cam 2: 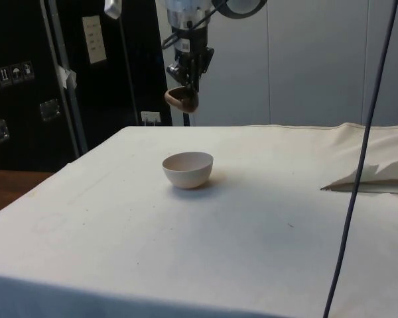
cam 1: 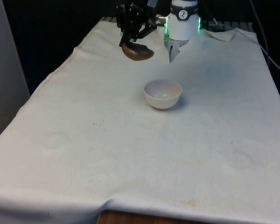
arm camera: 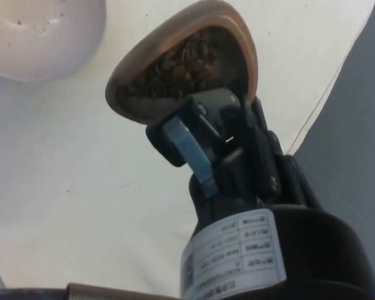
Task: Pour the coffee beans from the cup into the bowl.
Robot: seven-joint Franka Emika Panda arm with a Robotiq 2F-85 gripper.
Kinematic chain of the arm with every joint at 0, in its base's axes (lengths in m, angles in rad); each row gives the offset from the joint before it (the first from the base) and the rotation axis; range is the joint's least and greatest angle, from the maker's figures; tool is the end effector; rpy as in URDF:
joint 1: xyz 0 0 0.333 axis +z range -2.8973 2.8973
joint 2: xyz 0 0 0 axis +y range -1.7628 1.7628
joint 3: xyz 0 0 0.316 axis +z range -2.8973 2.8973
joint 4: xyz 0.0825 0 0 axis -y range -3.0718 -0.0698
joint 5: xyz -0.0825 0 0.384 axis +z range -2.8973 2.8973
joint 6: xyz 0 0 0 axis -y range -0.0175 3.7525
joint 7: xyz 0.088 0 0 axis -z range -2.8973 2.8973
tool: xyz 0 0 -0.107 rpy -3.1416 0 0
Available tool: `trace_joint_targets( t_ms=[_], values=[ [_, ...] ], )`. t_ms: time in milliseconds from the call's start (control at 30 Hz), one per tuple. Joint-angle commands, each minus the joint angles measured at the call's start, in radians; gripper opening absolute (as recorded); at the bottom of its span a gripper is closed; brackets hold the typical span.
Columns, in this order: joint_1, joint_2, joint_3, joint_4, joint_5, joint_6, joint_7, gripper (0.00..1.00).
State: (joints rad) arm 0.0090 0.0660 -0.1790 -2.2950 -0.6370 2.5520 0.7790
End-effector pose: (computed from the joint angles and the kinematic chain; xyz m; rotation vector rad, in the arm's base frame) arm 0.5305 -0.0826 0.3383 2.7054 -0.6120 0.4172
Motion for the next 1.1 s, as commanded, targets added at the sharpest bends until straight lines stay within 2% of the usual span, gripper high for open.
trace_joint_targets(
  t_ms=[0,33,67,100,267,300,333,367,400,600,633,667,900,933,967,1033,1067],
  values=[
    [0.003,0.0,-0.001,0.001,-0.031,0.0,0.033,0.03],
    [0.003,0.0,0.0,0.001,-0.039,0.0,0.044,0.03],
    [0.001,0.001,0.003,-0.001,-0.015,0.0,0.02,0.03],
    [0.003,0.001,0.003,-0.001,-0.055,0.001,0.065,0.03],
    [0.003,0.003,0.01,-0.007,-0.1,0.003,0.123,0.03],
    [0.003,0.004,0.012,-0.01,-0.119,0.003,0.148,0.03],
    [0.003,0.004,0.012,-0.011,-0.128,0.003,0.159,0.03],
    [0.001,0.004,0.015,-0.014,-0.108,0.0,0.139,0.03],
    [0.003,0.005,0.013,-0.012,-0.138,0.003,0.172,0.03],
    [0.004,0.009,0.022,-0.019,-0.205,0.0,0.258,0.03],
    [0.002,0.013,0.025,-0.02,-0.186,0.0,0.24,0.03],
    [0.005,0.01,0.023,-0.02,-0.216,-0.001,0.272,0.03],
    [0.006,0.014,0.032,-0.028,-0.294,-0.008,0.372,0.03],
    [0.002,0.016,0.033,-0.031,-0.268,-0.003,0.342,0.03],
    [0.006,0.014,0.033,-0.029,-0.304,-0.009,0.384,0.03],
    [0.006,0.014,0.038,-0.033,-0.331,-0.015,0.419,0.03],
    [0.006,0.014,0.038,-0.033,-0.331,-0.015,0.419,0.03]
  ],
)
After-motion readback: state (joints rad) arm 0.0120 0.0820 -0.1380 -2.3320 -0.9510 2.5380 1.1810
